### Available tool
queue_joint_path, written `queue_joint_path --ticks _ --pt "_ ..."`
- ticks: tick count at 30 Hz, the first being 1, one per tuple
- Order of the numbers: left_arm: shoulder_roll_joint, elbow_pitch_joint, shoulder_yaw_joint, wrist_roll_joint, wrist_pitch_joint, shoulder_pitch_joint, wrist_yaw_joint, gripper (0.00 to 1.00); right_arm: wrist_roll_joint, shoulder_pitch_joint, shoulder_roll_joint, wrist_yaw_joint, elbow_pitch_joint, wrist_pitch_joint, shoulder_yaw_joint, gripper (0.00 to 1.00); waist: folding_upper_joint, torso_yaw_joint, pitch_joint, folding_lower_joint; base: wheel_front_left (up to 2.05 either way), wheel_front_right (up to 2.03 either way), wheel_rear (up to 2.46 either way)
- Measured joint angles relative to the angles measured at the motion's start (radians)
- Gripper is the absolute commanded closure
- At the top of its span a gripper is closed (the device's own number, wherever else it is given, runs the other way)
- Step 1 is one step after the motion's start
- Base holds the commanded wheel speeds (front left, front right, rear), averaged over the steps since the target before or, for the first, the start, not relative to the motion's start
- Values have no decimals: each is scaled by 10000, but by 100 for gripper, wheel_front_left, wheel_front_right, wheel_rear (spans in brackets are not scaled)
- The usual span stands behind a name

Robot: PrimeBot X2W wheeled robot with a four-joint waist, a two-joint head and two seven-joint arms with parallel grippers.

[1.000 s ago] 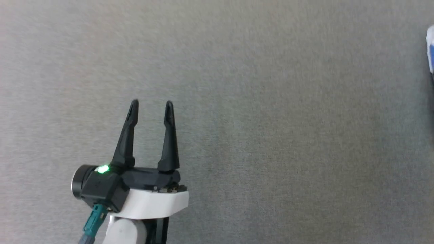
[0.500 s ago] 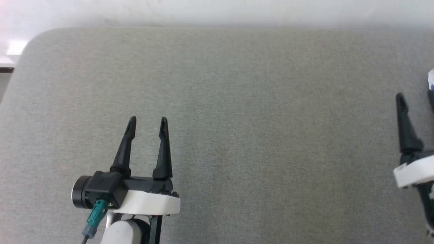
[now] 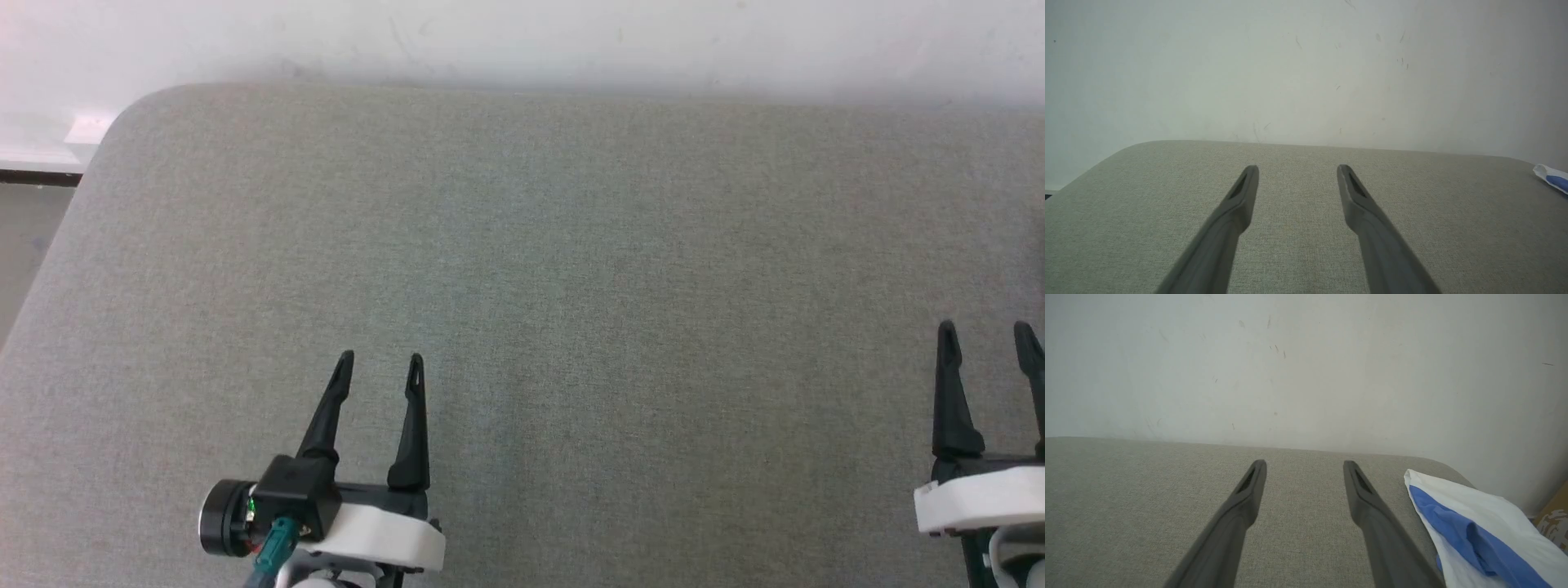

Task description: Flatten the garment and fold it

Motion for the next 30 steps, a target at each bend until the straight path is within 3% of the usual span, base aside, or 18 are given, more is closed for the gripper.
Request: queue_joint_path --ticks 14,15,30 --pt "-309 -82 249 194 0 165 -138 0 115 96 123 0 721 -420 50 0 0 -56 62 0 0 0 0" --pt "-322 -90 282 186 4 164 -134 100 115 95 123 0 731 -416 75 100 0 -58 68 0 0 0 0" --pt "-314 -77 395 234 205 163 -155 100 100 95 115 0 727 -238 232 100 0 -129 -54 0 0 0 0"
